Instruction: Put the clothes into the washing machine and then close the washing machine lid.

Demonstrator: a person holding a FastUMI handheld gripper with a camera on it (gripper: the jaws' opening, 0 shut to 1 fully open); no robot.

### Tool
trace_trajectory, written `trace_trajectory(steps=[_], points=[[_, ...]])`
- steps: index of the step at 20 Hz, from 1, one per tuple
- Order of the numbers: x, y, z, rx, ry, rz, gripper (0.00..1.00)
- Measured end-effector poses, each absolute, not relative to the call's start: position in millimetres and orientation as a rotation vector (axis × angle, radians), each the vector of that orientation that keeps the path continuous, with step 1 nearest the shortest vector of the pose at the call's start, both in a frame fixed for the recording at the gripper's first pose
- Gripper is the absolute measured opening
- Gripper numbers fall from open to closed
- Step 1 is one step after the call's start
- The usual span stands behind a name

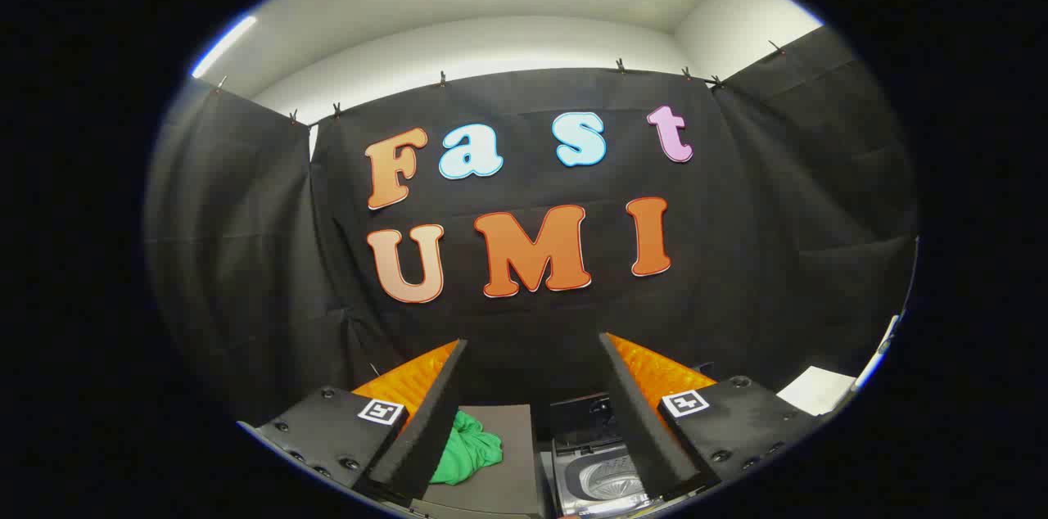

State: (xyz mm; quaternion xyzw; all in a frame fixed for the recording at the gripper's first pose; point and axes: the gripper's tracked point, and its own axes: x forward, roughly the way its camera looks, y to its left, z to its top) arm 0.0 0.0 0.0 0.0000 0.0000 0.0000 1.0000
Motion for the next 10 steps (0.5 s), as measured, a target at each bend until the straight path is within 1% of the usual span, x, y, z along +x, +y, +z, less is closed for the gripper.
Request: trace_trajectory(steps=[10], points=[[0.9,-2.2,3.1,0.003,0.0,0.021,0.99]])
